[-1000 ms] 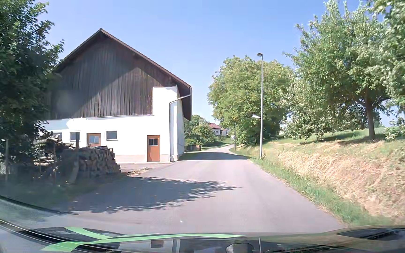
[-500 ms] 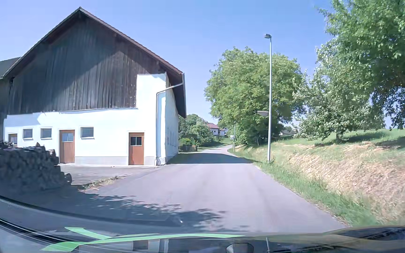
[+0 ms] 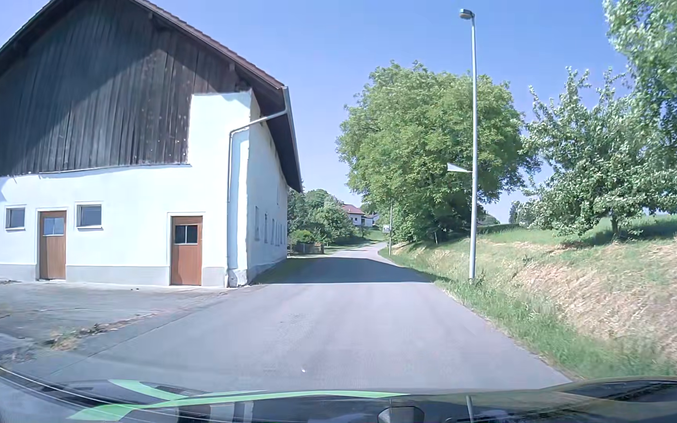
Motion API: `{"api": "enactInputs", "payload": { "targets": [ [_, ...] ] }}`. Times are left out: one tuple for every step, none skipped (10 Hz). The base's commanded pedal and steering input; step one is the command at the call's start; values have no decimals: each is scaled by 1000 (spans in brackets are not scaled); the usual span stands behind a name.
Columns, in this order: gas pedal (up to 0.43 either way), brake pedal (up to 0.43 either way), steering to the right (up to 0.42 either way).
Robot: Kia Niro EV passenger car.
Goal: Follow the waypoints while adhering to traffic rules and regulations
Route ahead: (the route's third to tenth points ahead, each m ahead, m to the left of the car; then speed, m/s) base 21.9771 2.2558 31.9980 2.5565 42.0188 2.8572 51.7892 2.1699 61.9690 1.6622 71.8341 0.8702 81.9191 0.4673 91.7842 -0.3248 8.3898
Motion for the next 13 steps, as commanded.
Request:
{"api": "enactInputs", "payload": {
  "targets": [
    [130,0,5],
    [138,0,5],
    [138,0,5],
    [138,0,5],
    [150,0,4],
    [150,0,5],
    [150,0,4],
    [150,0,4],
    [150,0,4],
    [150,0,4],
    [157,0,4],
    [157,0,4],
    [157,0,2]
  ]
}}
